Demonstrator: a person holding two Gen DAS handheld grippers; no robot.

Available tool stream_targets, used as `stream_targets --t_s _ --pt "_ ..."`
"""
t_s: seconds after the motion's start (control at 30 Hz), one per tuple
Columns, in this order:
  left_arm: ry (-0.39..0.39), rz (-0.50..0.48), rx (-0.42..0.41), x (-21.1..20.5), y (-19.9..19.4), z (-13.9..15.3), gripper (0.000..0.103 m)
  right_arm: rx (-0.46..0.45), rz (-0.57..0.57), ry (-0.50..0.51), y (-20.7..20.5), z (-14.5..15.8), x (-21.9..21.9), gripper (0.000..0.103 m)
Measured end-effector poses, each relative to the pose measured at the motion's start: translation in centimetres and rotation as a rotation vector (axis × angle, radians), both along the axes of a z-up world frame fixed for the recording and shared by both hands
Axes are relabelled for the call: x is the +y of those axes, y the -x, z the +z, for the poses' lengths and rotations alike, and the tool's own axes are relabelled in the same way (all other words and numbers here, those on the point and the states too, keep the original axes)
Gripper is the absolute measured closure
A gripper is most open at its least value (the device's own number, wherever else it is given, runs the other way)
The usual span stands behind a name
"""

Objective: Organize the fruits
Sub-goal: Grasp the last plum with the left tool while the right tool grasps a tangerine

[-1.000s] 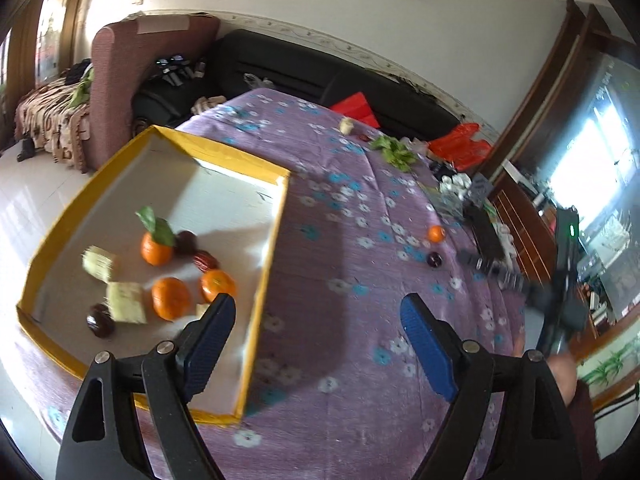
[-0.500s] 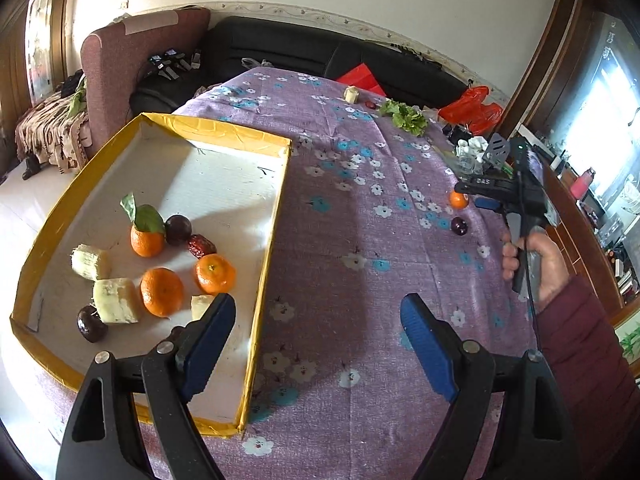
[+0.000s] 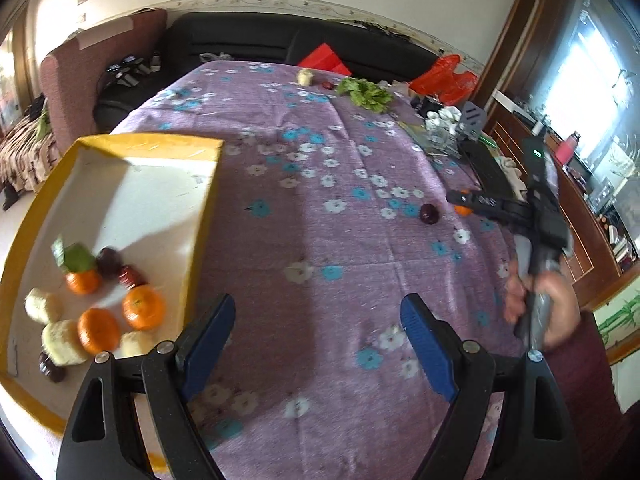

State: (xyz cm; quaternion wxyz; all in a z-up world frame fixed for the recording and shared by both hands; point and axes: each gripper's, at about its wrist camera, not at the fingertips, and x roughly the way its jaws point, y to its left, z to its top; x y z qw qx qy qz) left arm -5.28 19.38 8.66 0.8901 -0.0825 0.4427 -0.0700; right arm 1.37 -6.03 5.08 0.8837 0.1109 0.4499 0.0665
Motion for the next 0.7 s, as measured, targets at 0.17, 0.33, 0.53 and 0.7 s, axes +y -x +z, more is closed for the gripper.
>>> stream_targets --t_s 0.17,0.33,0.53,0.7 --pt "-0.003 -0.067 0.043 -5.1 -4.4 -2.1 0.019 -0.045 -0.020 -0.104 4.7 0.0 -2.7 0.065" --pt "-0.014 -0.153 0.056 -10.2 -9.0 -4.4 0.023 -0.060 -0.043 -0.152 4.7 -0.8 -4.6 0.065" --pt "-0.162 -0.235 0.025 -15.7 -13.2 -6.7 0.042 -0.032 -0.059 -0.216 4.3 -1.6 -6.1 0.065" --pt "-0.208 -0.235 0.007 -17.8 -15.2 -7.9 0.042 -0.043 -0.050 -0.223 4.3 -1.4 -5.9 0.065"
